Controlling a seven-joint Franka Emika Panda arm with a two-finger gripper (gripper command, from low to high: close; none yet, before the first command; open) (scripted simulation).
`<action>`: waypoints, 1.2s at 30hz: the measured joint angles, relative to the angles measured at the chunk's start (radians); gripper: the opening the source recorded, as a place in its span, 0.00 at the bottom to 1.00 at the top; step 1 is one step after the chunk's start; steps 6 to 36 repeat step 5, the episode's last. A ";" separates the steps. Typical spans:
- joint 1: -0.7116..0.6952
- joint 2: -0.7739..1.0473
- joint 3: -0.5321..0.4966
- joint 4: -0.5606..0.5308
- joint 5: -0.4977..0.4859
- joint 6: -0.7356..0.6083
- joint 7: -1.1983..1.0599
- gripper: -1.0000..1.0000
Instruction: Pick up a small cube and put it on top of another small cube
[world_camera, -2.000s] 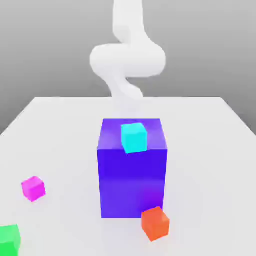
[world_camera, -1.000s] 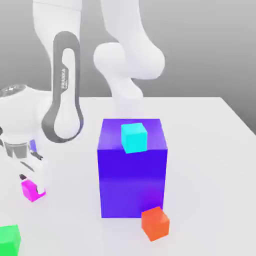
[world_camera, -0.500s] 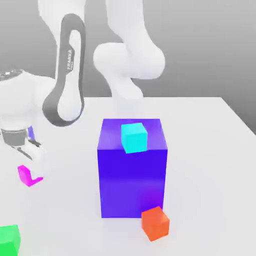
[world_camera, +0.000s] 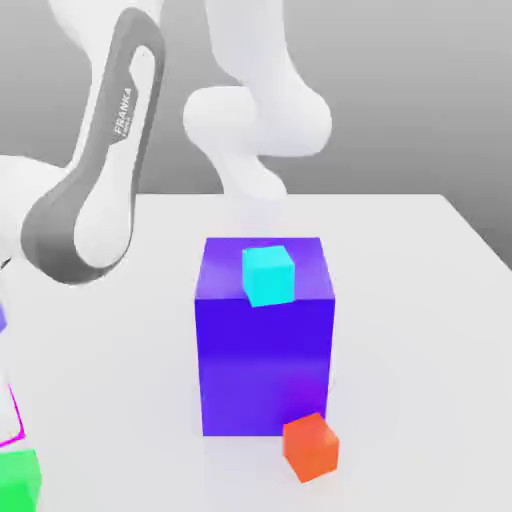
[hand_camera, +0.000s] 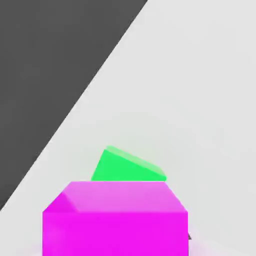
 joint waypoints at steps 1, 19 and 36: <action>0.000 0.000 0.000 0.000 0.000 0.000 0.000 1.00; 0.000 0.000 0.000 0.000 0.000 0.000 0.000 1.00; 0.000 0.000 0.000 0.000 0.000 0.000 0.000 1.00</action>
